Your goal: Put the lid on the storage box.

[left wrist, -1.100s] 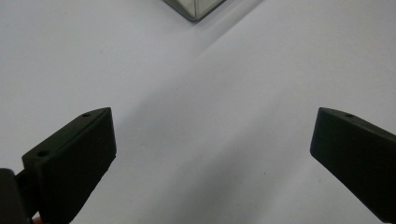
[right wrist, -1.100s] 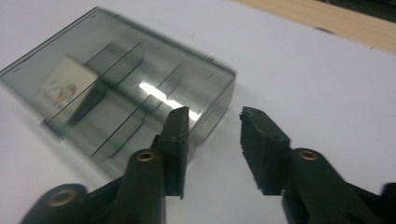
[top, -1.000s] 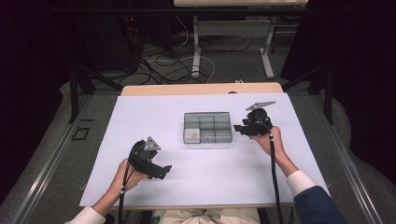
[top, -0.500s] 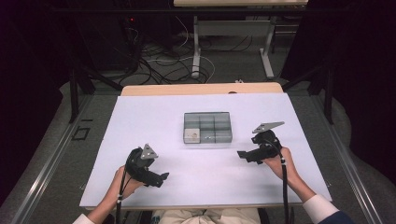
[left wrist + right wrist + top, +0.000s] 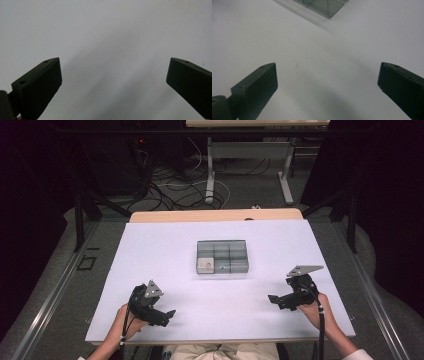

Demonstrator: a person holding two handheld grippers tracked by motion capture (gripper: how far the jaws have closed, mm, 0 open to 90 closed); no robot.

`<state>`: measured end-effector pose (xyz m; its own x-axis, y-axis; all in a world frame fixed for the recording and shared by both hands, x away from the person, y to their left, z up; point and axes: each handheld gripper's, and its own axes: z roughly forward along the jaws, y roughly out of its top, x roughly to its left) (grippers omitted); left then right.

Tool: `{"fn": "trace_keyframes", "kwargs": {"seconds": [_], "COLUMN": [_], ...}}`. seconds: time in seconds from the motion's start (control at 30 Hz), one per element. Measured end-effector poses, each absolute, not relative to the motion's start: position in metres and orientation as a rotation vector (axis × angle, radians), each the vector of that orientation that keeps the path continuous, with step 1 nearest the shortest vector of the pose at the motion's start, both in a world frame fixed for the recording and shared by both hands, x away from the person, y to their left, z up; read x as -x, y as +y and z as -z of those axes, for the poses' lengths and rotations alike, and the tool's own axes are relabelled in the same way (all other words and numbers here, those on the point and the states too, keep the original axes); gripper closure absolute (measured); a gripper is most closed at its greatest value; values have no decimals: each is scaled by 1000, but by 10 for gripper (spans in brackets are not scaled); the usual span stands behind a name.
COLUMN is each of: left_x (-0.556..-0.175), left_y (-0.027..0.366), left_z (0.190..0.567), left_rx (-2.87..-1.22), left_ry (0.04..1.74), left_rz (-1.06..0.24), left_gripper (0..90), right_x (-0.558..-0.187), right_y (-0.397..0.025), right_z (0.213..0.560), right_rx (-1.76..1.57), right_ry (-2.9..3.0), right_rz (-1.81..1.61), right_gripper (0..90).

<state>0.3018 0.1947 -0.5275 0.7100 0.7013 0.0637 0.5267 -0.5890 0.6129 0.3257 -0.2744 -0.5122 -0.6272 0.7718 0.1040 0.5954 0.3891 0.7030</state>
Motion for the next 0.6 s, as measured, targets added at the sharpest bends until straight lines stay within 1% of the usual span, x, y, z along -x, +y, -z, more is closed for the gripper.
{"fn": "trace_keyframes", "kwargs": {"seconds": [0.3, 0.6], "left_x": [-300, -303], "left_y": [196, 200], "left_z": [534, 542], "left_rx": [-2341, -2342], "left_ry": [930, 941], "left_rz": [-407, -397], "left_gripper": [1, 1], "right_x": [-311, -309], "right_y": [-283, -284], "right_z": [525, 531], "right_rx": [-1264, -1241], "right_ry": [2391, 2392], "right_rz": [-1070, -1046], "right_gripper": [4, 0]}}
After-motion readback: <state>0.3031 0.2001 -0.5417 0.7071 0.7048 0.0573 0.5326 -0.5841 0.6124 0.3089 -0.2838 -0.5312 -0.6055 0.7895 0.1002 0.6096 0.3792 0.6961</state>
